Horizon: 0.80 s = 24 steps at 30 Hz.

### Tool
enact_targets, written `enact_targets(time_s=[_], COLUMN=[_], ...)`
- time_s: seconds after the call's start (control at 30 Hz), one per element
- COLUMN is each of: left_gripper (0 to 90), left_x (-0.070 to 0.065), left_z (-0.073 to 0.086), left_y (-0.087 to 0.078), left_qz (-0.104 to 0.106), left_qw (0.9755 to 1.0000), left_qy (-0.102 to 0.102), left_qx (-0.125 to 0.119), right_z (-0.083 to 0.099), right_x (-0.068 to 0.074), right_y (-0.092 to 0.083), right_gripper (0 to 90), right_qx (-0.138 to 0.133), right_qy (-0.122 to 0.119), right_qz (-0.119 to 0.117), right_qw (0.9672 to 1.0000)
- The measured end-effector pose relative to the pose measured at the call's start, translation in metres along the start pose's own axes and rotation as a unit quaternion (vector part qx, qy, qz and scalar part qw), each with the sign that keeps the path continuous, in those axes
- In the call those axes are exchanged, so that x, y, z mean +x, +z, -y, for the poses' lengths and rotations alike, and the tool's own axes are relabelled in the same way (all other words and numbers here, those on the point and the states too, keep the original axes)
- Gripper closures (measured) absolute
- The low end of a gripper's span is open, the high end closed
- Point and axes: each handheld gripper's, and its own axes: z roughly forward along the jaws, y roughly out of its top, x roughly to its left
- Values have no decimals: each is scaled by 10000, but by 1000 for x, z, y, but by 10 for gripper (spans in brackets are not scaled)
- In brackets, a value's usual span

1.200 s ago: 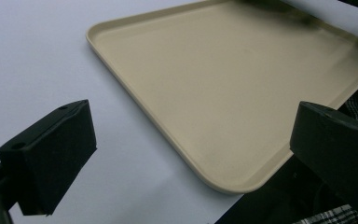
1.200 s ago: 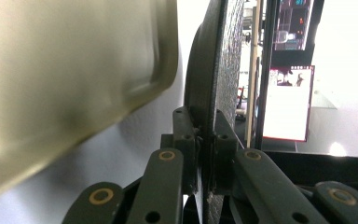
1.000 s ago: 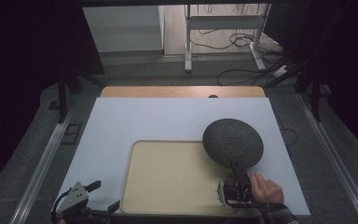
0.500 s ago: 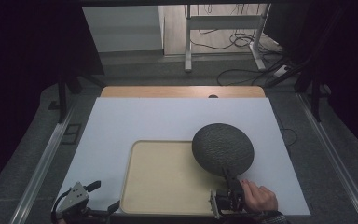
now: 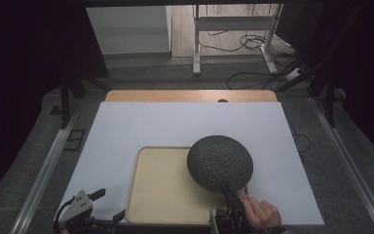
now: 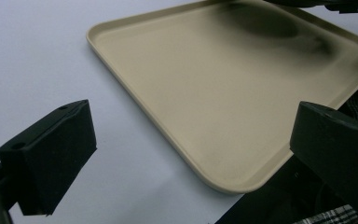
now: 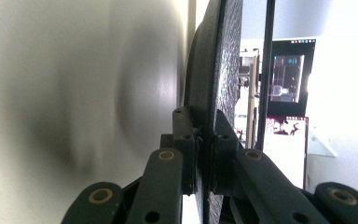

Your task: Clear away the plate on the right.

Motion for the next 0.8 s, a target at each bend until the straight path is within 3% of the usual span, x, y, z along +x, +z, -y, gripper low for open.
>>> enact_targets(time_s=[0.57,0.63,0.7,0.8], left_gripper=[2,2,2,2], left_x=[0,-1,-1,-1], left_z=[0,0,0,0], left_y=[0,0,0,0], left_qz=[-7,-6,-3,-3], left_qw=[10000,10000,10000,10000], left_qy=[34,40,39,36], left_qx=[4,3,-1,-1], right_z=[-30,-35,-38,-43], right_x=[13,13,15,17], right_y=[-5,-8,-6,-7], right_gripper=[838,836,837,837], right_qx=[-479,-404,-577,-634], right_qy=[-185,-242,-228,-275], right_qz=[-29,-81,-40,-74], right_qw=[9987,9989,9981,9976])
